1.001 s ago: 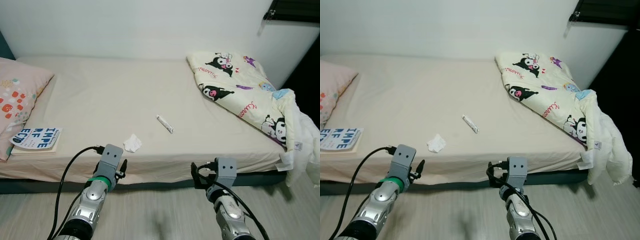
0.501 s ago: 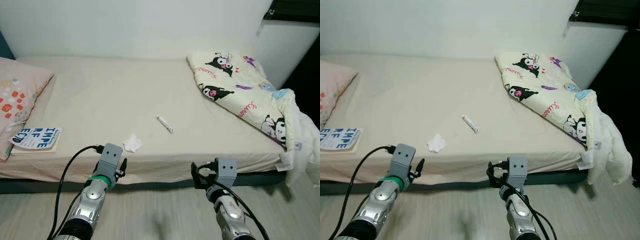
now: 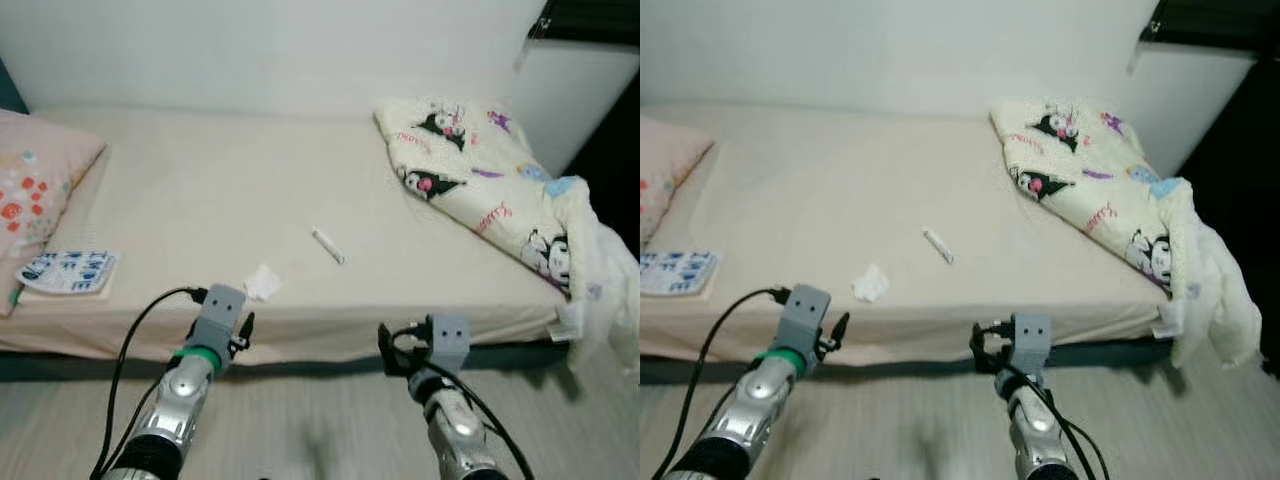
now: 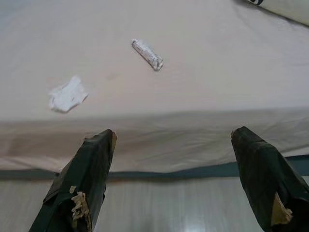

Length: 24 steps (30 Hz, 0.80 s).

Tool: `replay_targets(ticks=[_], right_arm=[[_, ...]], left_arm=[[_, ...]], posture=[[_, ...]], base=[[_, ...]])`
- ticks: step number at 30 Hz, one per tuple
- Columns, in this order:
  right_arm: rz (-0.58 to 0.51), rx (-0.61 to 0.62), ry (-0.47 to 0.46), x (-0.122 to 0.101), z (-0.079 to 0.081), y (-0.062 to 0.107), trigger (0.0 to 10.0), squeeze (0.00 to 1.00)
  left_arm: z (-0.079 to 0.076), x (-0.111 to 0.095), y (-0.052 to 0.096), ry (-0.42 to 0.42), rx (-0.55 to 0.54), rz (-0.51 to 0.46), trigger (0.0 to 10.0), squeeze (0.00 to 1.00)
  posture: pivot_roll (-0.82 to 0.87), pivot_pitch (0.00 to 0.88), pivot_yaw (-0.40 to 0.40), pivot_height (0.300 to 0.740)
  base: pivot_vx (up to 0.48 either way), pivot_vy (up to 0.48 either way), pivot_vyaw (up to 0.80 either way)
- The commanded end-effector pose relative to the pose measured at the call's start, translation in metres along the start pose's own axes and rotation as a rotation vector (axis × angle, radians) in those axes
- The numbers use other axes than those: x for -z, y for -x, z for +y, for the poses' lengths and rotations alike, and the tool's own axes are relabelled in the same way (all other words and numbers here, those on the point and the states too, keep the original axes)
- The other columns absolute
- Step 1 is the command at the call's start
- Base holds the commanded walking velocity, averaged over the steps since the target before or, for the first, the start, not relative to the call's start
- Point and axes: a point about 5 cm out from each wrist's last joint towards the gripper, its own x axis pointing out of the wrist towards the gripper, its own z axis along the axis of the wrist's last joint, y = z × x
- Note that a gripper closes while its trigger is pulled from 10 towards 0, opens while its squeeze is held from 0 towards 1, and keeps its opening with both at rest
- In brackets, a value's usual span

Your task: Clean up the room

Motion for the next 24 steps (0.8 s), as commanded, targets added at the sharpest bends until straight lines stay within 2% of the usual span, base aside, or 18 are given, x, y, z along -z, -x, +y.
replay_targets(ticks=[1, 24], right_arm=[[0.011, 0.018, -0.001, 0.0033, -0.0061, 0.0033, 10.0, 0.00], [0.013, 0.011, -0.007, 0.0052, -0.0031, 0.0044, 10.0, 0.00]], left_arm=[[-0.0068, 0.0059, 0.0025, -0.003, 0.025, 0.022, 10.0, 0.00], [-0.0050, 0.0066, 0.0039, -0.004, 0.023, 0.022, 10.0, 0.00]], posture=[[0.05, 0.044, -0.019, 0.740], [0.05, 0.053, -0.014, 0.740]], base=[[0.000, -0.472, 0.00], [0.000, -0.457, 0.00]])
